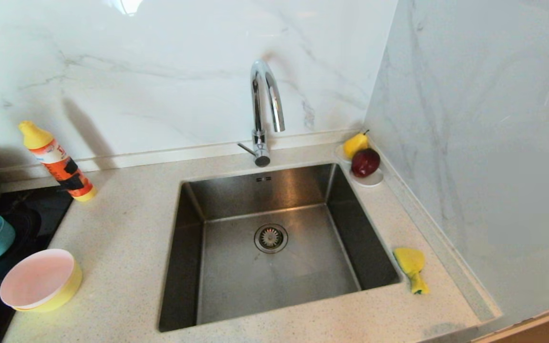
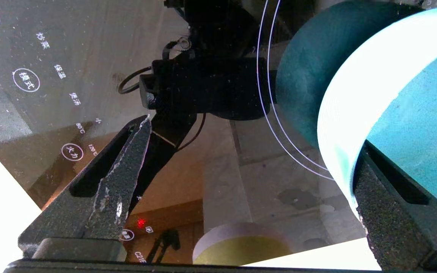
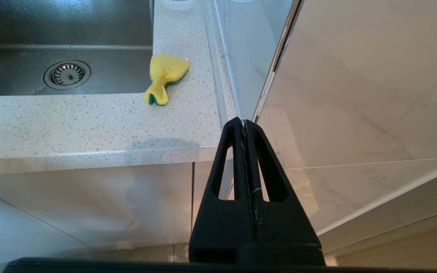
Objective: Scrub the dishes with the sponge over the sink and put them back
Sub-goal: Place the bowl on the bowl
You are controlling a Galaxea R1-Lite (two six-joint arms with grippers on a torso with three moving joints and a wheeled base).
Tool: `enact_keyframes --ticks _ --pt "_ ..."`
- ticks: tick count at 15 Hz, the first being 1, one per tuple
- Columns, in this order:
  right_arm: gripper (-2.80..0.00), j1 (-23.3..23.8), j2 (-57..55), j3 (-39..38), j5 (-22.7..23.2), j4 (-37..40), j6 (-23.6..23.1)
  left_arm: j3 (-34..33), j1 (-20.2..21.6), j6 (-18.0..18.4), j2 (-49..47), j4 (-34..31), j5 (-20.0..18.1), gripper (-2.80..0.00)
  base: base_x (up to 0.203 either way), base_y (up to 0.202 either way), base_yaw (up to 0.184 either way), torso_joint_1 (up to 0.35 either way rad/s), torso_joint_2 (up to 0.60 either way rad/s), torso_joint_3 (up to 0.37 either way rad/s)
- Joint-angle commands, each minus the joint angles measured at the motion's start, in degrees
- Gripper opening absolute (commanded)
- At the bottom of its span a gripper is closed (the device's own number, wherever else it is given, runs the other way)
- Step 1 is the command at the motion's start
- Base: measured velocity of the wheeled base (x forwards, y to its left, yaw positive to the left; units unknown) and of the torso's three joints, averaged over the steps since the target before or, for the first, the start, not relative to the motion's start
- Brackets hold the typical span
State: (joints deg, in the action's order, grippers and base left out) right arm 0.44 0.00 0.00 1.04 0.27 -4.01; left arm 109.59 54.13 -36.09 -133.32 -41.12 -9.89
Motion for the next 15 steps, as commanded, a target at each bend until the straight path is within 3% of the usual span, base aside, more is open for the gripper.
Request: enact_keyframes --ticks 1,11,15 --pt "-2.80 0.00 -0.09 0.00 0.02 0.00 -0.03 0.01 0.01 -0.21 0.07 -0.01 -0.07 -2.80 0.000 0.000 0.000 0.000 0.00 0.000" --pt "-2.80 0.00 -0.09 0.00 0.02 0.00 -0.03 0.01 0.01 -0.51 1.08 -0.58 -0.22 -2.80 0.000 0.000 0.000 0.000 0.00 0.000" --pt "-2.80 0.00 -0.09 0.00 0.02 0.00 -0.03 -0.12 -0.25 0.10 6.04 -4.10 -1.27 -2.80 0.000 0.000 0.000 0.000 0.00 0.000"
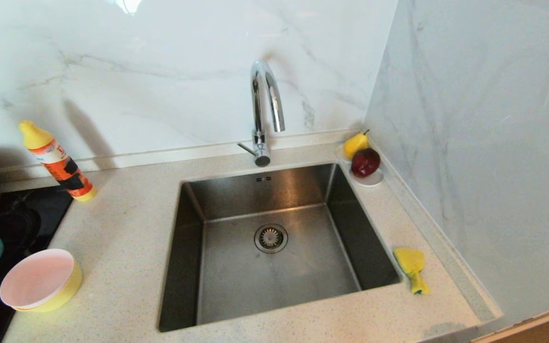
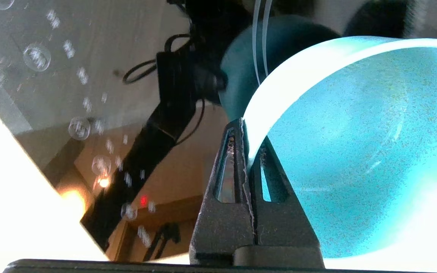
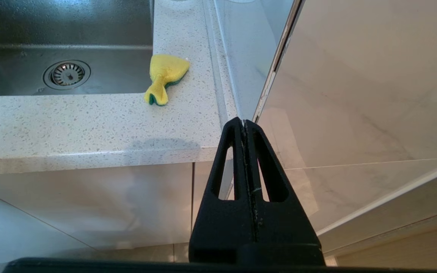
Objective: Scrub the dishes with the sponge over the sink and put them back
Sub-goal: Place the bowl on the bowl
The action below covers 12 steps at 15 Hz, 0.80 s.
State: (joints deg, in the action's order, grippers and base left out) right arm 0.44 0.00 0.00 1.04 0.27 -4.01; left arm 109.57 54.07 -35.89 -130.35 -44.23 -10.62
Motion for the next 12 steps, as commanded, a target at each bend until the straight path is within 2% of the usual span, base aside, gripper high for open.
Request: enact_keyframes --ticks 1,4,6,10,12 --pt "-2.80 0.00 -0.09 0.00 0.02 0.00 -0.03 -0.13 -0.47 0.71 5.09 -2.73 -2.27 -2.80 0.000 0.000 0.000 0.000 0.00 0.000" --pt "-2.80 0.00 -0.09 0.00 0.02 0.00 -0.03 -0.14 -1.51 6.50 11.67 -10.52 -7.33 -2.80 0.000 0.000 0.000 0.000 0.00 0.000" --pt "-2.80 0.00 -0.09 0.00 0.02 0.00 -0.03 -0.30 -3.00 10.16 15.86 -14.05 -8.84 -2.80 0.000 0.000 0.000 0.000 0.00 0.000" --pt "-2.80 0.00 -0.09 -0.02 0.02 0.00 -0.03 -0.84 -8.94 17.61 19.51 -19.23 -8.43 -2.80 0.000 0.000 0.000 0.000 0.00 0.000" --pt "-2.80 0.00 -0.09 0.00 0.02 0.00 -0.03 -1.45 -11.72 19.46 19.60 -19.56 -5.83 -2.80 0.000 0.000 0.000 0.000 0.00 0.000"
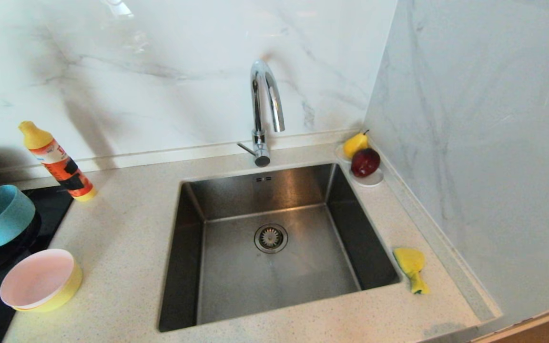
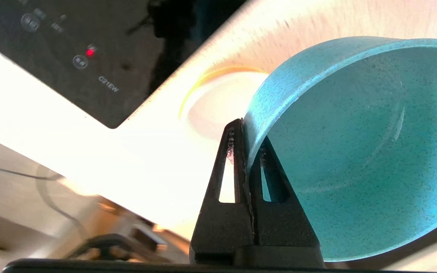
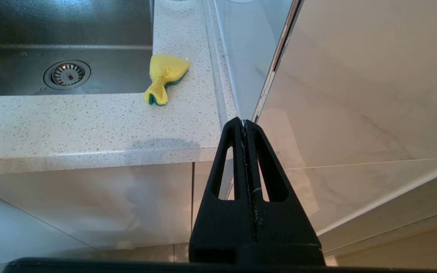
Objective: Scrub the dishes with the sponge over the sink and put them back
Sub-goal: Place the bowl on the bowl
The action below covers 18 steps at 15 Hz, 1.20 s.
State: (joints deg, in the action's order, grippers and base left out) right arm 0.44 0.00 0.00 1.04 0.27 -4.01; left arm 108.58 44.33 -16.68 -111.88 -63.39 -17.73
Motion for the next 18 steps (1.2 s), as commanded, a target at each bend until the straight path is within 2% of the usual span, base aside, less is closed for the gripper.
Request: enact_keyframes --ticks 1,2,5,9,12,18 --pt "-2.80 0.00 -0.09 -0.08 0.02 0.00 -0.03 -1.20 -3.50 0.42 1.09 -0.24 4.08 -2.80 0.000 0.000 0.000 0.000 0.00 0.000" --pt "-2.80 0.00 -0.09 0.00 0.02 0.00 -0.03 -2.68 -4.58 1.33 1.01 0.08 6.68 -2.80 0.000 0.000 0.000 0.000 0.00 0.000" --pt "-2.80 -0.02 -0.09 0.00 0.02 0.00 -0.03 -8.20 -5.80 6.48 0.85 2.40 9.07 -2.80 0.000 0.000 0.000 0.000 0.00 0.000" --pt "-2.80 0.00 -0.09 0.00 0.02 0.00 -0.03 -19.25 -7.12 7.45 1.77 13.21 13.79 -2.80 0.000 0.000 0.000 0.000 0.00 0.000" --pt "-2.80 0.00 -0.09 0.00 0.02 0.00 -0.03 -23.15 -7.60 8.33 2.11 16.46 14.39 -2.80 0.000 0.000 0.000 0.000 0.00 0.000" --pt "-2.80 0.00 -0.09 0.00 0.02 0.00 -0.03 -23.98 -7.66 7.94 2.11 18.15 14.22 -2.80 0.000 0.000 0.000 0.000 0.00 0.000"
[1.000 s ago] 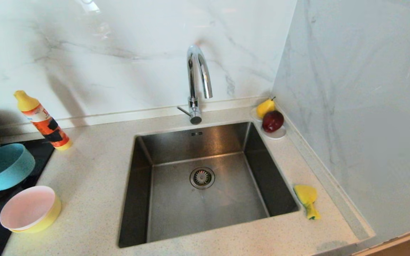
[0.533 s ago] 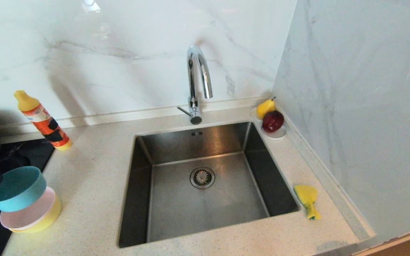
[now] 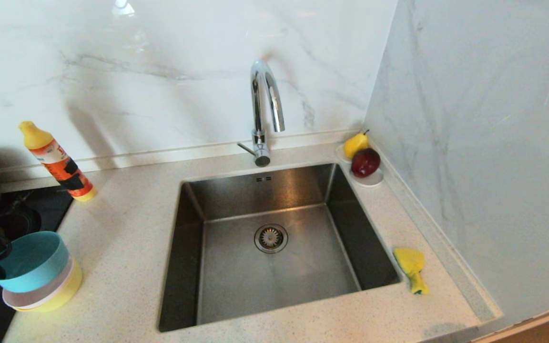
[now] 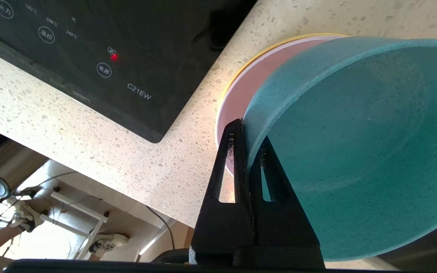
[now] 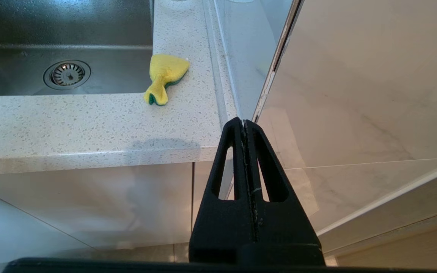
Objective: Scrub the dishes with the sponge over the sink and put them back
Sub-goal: Place the bowl on the bowl
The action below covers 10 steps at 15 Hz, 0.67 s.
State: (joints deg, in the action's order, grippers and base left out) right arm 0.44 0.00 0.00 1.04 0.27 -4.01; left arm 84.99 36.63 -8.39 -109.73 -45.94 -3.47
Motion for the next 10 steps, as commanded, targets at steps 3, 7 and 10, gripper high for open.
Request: enact_keyframes --ticks 3,7,10 --pt "-2.80 -0.09 -0.09 0.00 0.02 0.00 -0.03 -2.95 0.11 -0.81 0.35 7.59 -0.37 -2.80 0.000 0.000 0.000 0.000 0.00 0.000" --pt "-2.80 0.00 -0.09 0.00 0.02 0.00 -0.03 -6.64 0.02 -0.75 1.61 8.31 -0.93 -2.80 0.000 0.000 0.000 0.000 0.00 0.000" --pt "-2.80 0.00 -0.09 0.00 0.02 0.00 -0.03 -8.94 0.04 -0.60 3.32 8.46 -2.80 -2.80 0.000 0.000 0.000 0.000 0.00 0.000"
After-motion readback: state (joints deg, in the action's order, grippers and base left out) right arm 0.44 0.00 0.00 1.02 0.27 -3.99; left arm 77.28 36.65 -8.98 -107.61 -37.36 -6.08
